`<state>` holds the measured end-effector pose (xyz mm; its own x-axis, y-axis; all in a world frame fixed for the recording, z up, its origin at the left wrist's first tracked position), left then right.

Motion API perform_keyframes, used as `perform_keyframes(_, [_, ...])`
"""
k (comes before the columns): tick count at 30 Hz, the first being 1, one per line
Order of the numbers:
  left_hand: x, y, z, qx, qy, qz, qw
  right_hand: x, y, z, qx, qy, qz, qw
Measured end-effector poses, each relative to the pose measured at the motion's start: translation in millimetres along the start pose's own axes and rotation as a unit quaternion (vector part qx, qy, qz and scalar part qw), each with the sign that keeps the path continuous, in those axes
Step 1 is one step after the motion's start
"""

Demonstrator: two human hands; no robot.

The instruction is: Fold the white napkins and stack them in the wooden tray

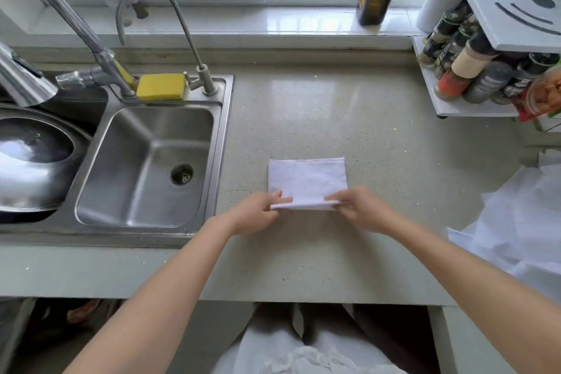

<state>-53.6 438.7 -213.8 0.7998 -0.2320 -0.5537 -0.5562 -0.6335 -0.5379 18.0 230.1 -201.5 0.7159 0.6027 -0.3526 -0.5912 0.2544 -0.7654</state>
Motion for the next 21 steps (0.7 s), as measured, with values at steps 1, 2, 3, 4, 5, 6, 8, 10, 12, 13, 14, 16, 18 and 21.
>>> perform_keyframes(1, [0.3, -4.6, 2.2, -0.047, -0.026, -0.037, 0.998, 2.4, -7.0, -9.9, 0.07, 0.042, -0.019, 0.996])
perform_keyframes(2, [1.3, -9.1, 3.6, -0.079, -0.044, -0.079, 0.993, 5.6, -12.4, -16.6, 0.12, 0.07, -0.036, 0.99])
perform_keyframes(3, [2.9, -14.0, 3.9, -0.094, -0.053, -0.121, 0.987, 9.9, -15.7, -19.8, 0.139, 0.088, -0.046, 0.985])
perform_keyframes(4, [5.6, -18.5, 4.1, -0.094, -0.058, -0.161, 0.981, 15.2, -17.1, -20.7, 0.142, 0.097, -0.055, 0.984])
perform_keyframes(5, [8.7, -21.6, 4.0, -0.081, -0.067, -0.193, 0.976, 20.5, -18.2, -19.6, 0.124, 0.101, -0.068, 0.985])
perform_keyframes(6, [11.6, -24.5, 2.7, -0.055, -0.079, -0.221, 0.97, 26.4, -18.6, -18.2, 0.104, 0.102, -0.085, 0.986])
perform_keyframes(8, [18.9, -27.8, 2.5, 0.003, -0.109, -0.262, 0.959, 37.1, -18.0, -15.4, 0.052, 0.1, -0.118, 0.987])
perform_keyframes(10, [26.1, -29.4, 2.0, 0.044, -0.134, -0.283, 0.949, 46.8, -18.0, -14.1, -0.005, 0.104, -0.139, 0.985])
perform_keyframes(12, [31.8, -30.7, 0.6, 0.085, -0.154, -0.29, 0.941, 56.7, -17.5, -16.1, -0.063, 0.117, -0.142, 0.981])
perform_keyframes(13, [34.3, -31.1, 0.4, 0.104, -0.163, -0.294, 0.936, 61.3, -16.3, -17.9, -0.084, 0.128, -0.136, 0.979])
perform_keyframes(14, [36.4, -31.2, 0.6, 0.117, -0.171, -0.298, 0.932, 65.8, -15.0, -19.3, -0.096, 0.137, -0.13, 0.977])
perform_keyframes(16, [39.5, -30.5, 1.3, 0.126, -0.193, -0.299, 0.926, 72.1, -13.3, -20.8, -0.104, 0.148, -0.126, 0.975])
perform_keyframes(18, [42.1, -30.0, 4.5, 0.118, -0.222, -0.293, 0.922, 73.7, -12.5, -21.2, -0.106, 0.155, -0.126, 0.974])
perform_keyframes(21, [45.3, -31.0, 5.2, 0.13, -0.248, -0.28, 0.918, 73.3, -11.6, -22.4, -0.097, 0.165, -0.122, 0.974])
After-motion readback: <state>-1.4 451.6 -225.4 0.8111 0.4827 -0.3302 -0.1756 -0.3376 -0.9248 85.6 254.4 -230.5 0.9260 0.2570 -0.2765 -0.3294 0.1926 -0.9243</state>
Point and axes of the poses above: each hand's wrist, its own x-axis towards the middle knuckle, its own y-axis out of the palm, z = x × y, the point moved 5 cm from there along x, towards the middle knuckle
